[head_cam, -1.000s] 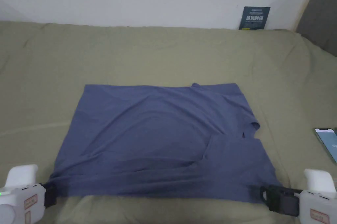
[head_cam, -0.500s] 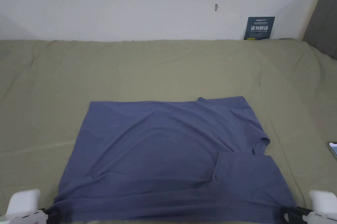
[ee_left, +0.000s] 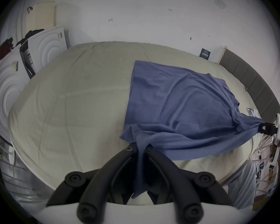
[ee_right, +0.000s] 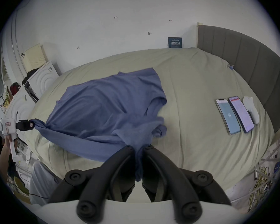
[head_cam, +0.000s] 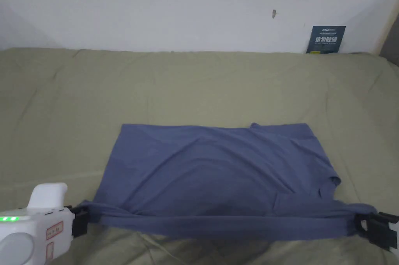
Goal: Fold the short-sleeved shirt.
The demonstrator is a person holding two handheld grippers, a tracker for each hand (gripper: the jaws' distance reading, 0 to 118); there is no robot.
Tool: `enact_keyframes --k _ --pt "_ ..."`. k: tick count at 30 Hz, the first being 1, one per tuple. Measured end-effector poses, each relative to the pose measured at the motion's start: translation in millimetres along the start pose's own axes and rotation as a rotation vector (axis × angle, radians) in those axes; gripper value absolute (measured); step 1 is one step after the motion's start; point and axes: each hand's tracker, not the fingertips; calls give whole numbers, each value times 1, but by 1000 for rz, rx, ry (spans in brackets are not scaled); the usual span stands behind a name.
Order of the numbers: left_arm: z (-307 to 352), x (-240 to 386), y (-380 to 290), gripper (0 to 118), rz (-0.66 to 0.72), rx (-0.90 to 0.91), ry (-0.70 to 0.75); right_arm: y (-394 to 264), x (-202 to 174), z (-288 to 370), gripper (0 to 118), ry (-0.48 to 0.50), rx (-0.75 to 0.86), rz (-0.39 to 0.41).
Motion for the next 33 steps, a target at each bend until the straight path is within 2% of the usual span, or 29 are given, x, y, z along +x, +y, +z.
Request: enact_keyframes --k 14,20,21,22,23,24,25,26,31,33 --pt "-96 8 89 6 48 -63 -1 90 6 -102 8 -26 -82 -15" --pt "-134 15 101 6 43 -106 17 102 18 -148 9 -28 -152 -68" --pt "-137 15 101 6 51 -111 14 102 20 -152 14 -29 -159 -88" --pt "-140 16 101 14 59 -111 11 101 20 -156 42 -41 -168 -110" --pt "-141 14 99 45 71 -104 4 100 20 -157 77 -62 -166 -122" --pt "-142 15 99 96 72 -100 12 98 23 -158 108 -91 -170 -121" --pt "-144 13 97 118 77 -113 53 95 25 -158 118 -86 -170 -124" --pt "-145 12 94 113 82 -137 69 92 26 -153 118 -80 -169 -126" --pt "-107 -2 73 113 109 -81 69 75 21 -125 118 -116 -143 -90" --pt "-91 -5 59 113 82 -74 88 58 19 -110 117 -92 -143 -88"
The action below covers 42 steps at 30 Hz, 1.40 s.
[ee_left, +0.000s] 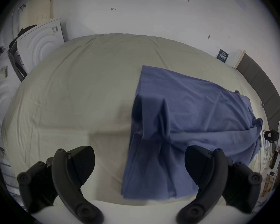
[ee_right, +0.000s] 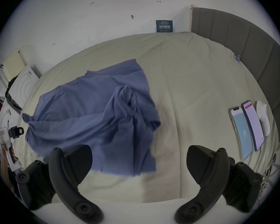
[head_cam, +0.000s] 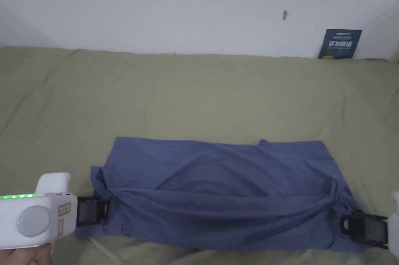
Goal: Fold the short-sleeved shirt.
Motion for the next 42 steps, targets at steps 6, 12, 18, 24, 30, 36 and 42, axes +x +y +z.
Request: enact_keyframes --k 6,12,18,24,30,36,42 --pt "23 -15 -54 0 9 -46 -13 -52 -11 18 0 9 34 1" --pt "16 -19 -48 0 65 -64 -72 -64 -21 25 0 42 5 30" --pt "-8 -9 -15 115 56 0 -83 -53 -19 21 0 44 8 35" --pt "-51 10 -7 97 10 -58 -17 -42 -13 9 0 33 -8 52" --pt "-36 19 -7 8 -51 -42 -5 -36 -8 4 0 27 -1 56" --pt "-37 23 -6 8 -24 -74 -32 -23 -2 -8 118 64 -33 11" --pt "-40 17 -2 8 4 -81 -39 -1 -5 -52 105 55 -95 40"
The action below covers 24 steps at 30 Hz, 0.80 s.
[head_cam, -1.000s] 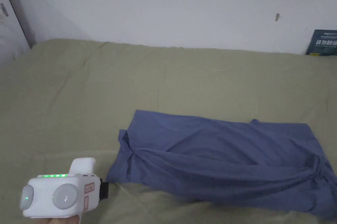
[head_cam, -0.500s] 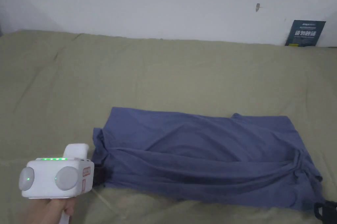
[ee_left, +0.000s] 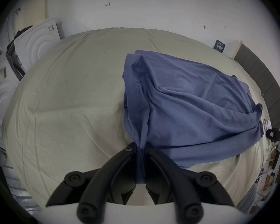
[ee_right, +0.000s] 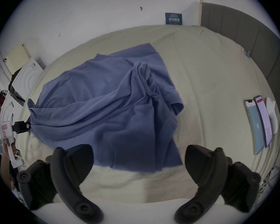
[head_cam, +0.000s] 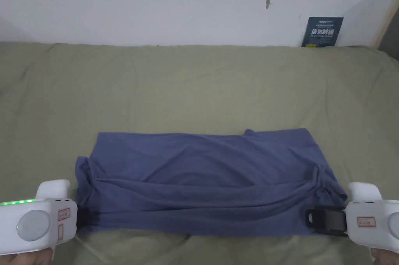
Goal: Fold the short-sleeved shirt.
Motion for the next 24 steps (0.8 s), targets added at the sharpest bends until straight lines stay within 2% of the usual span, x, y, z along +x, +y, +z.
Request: enact_keyframes --k 2,3,4,6,15,24 --pt "-2 2 0 8 -7 -5 1 5 -3 -4 22 36 -12 2" --pt "-2 2 1 8 -10 -6 4 5 -4 -5 16 -8 9 33" --pt "-2 1 1 8 -10 -10 2 6 -5 -2 15 23 2 33" --pt "0 2 3 8 -13 -16 4 5 -8 11 15 20 9 67" --pt "30 3 -6 8 -37 -16 28 -12 -6 52 15 60 43 54" --pt "85 -17 -86 8 -20 -54 14 -89 -4 95 15 93 4 55"
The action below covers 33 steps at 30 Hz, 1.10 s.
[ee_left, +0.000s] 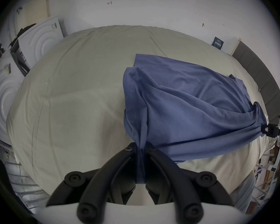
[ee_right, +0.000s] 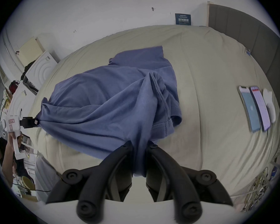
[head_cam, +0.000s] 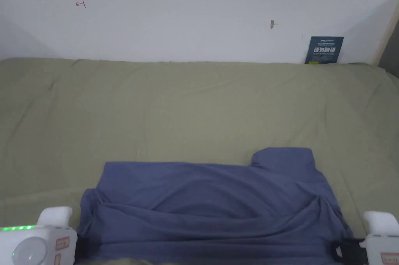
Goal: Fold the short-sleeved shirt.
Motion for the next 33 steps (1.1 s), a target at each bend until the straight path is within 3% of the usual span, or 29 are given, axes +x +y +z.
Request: enact_keyframes --k 9,10,11,12,13,14,15,16,17,20,24,25,26,27,28,29,33 --pt "26 -12 -61 8 46 -7 -26 -64 1 17 15 13 -29 -12" --pt "25 -13 -62 8 57 0 -33 -65 1 17 17 13 -18 -22" --pt "23 -14 -62 12 77 18 -38 -65 2 17 26 17 -13 -37" --pt "21 -15 -62 35 91 26 -58 -65 2 17 52 24 -21 -58" --pt "21 -17 -62 92 100 24 -58 -62 2 16 100 -8 -42 -66" --pt "18 -18 -63 118 107 13 -30 -63 3 17 118 -48 -69 -58" --pt "17 -20 -63 116 107 3 3 -64 4 18 117 -53 -75 -44" --pt "22 -27 -58 114 75 139 40 -67 5 26 117 -74 -37 -44" --pt "21 -32 -57 114 94 51 29 -58 6 27 117 -55 -36 -44" --pt "33 -35 -40 114 123 75 16 -38 11 33 117 -28 -22 -93" --pt "35 -32 -8 112 78 106 -15 -8 7 41 113 -41 71 -92" --pt "36 -29 2 103 64 133 -23 1 -1 50 103 -45 119 -95" --pt "36 -24 12 81 34 141 -23 12 -7 50 84 -55 145 -90" --pt "36 -19 20 32 14 170 2 22 -13 48 52 -68 160 -78" --pt "33 -14 29 1 15 205 38 33 -19 43 8 -110 184 -59" --pt "30 -10 40 1 -2 197 23 38 -20 41 0 -116 214 -52" --pt "11 -6 82 1 22 203 -31 67 -24 22 0 -75 197 -40"
